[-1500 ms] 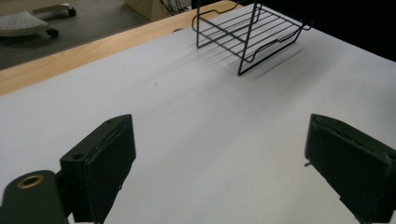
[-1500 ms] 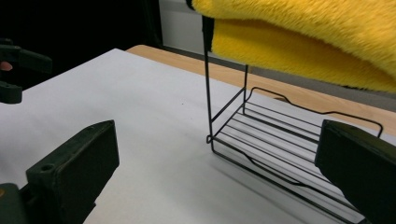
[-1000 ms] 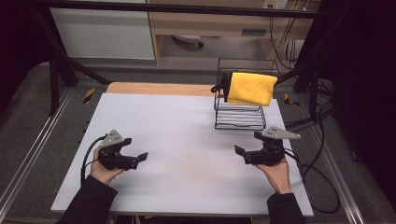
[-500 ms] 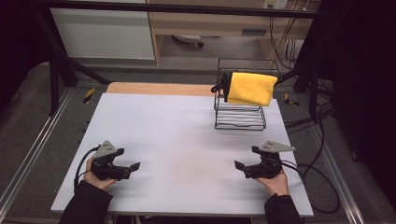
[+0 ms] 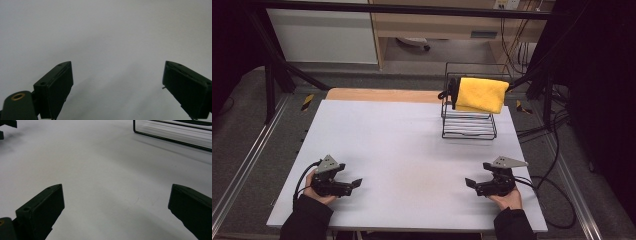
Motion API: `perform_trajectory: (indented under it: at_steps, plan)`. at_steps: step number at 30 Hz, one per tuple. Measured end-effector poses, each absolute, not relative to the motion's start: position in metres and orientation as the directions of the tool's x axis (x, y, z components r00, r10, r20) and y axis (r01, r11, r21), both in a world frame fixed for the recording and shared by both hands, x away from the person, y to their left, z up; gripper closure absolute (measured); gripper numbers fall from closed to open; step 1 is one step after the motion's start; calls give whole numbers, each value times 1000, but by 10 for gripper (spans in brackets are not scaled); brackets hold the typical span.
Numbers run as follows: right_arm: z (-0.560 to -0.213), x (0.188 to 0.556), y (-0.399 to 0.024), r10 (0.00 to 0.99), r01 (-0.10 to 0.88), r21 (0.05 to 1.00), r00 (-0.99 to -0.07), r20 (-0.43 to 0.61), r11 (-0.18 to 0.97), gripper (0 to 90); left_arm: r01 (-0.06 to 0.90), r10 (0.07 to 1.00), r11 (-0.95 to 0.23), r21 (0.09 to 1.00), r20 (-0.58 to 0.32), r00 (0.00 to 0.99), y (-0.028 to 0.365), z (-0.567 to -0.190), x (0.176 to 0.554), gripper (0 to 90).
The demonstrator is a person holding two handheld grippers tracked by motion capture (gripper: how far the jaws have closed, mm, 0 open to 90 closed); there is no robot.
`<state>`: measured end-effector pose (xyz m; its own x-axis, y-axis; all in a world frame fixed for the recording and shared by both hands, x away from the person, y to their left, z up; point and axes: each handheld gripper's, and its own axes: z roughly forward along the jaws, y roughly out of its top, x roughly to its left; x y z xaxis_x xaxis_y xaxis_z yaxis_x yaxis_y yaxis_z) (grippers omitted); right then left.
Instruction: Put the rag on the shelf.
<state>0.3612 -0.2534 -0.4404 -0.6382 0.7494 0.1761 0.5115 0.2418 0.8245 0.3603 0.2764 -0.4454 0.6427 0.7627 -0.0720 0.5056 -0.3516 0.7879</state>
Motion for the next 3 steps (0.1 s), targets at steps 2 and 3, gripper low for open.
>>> perform_trajectory:
  at_steps: [2, 3]
  plan:
    - [-441, 361, -253, 749, 513, 822, -639, 174, 246, 9, 504, 764, -346, 791, -74, 641, 276, -445, 360, 97]
    - [-441, 361, -253, 749, 513, 822, -639, 174, 247, 9, 504, 763, -347, 791, -75, 642, 276, -445, 360, 97]
